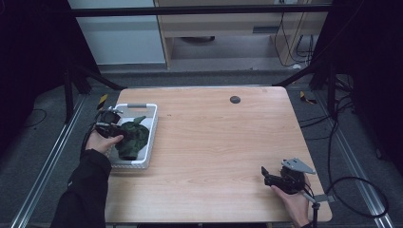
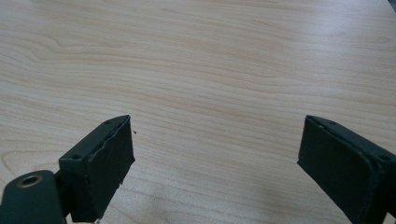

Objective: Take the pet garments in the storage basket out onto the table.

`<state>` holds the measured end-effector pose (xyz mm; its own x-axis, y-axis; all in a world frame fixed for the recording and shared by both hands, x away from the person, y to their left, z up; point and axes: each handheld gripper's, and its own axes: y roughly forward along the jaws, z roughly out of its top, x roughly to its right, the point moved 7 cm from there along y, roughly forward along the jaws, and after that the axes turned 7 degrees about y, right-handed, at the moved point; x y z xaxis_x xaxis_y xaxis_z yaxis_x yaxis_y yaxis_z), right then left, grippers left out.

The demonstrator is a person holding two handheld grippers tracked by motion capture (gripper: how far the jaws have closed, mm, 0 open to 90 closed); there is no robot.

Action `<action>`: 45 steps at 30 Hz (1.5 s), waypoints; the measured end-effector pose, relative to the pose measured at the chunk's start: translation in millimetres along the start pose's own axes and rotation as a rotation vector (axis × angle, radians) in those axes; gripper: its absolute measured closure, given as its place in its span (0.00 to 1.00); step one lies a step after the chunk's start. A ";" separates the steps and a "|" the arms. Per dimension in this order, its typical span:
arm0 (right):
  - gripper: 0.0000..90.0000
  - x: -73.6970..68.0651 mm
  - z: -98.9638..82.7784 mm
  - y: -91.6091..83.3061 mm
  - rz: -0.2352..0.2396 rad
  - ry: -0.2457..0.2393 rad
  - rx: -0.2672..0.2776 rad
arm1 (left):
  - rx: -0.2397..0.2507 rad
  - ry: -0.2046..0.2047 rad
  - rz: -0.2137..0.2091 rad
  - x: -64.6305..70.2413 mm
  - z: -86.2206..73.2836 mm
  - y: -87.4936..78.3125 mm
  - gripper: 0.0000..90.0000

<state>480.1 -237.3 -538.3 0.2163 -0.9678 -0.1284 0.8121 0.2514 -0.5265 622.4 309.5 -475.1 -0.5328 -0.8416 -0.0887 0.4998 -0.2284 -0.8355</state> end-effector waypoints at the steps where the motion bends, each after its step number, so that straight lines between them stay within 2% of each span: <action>1: 0.11 0.0 0.0 0.0 0.000 -0.001 0.000 | -0.002 0.003 0.000 0.4 0.1 0.3 0.41; 14: 0.11 0.1 -0.7 0.7 0.000 -0.008 -0.004 | -0.038 0.009 -0.018 0.9 -4.7 6.8 0.60; 20: 0.11 -0.2 -0.7 0.7 0.000 -0.007 -0.004 | -0.031 -0.002 -0.022 0.2 -7.8 6.4 0.69; 27: 0.11 0.0 -0.6 0.7 -0.001 -0.009 -0.004 | -0.021 0.008 -0.020 0.5 -8.4 4.7 0.78; 34: 0.11 0.0 -0.6 0.5 -0.002 -0.008 -0.003 | 0.006 0.010 -0.020 1.5 -6.2 -2.3 0.80; 45: 0.11 -0.3 -0.7 0.3 -0.002 -0.006 -0.005 | 0.067 0.041 0.009 1.5 4.2 -30.4 0.81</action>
<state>479.9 -237.0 -539.0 0.2177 -0.9683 -0.1224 0.8100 0.2492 -0.5308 609.3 313.1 -447.5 -0.5549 -0.8233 -0.1198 0.5489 -0.2540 -0.7963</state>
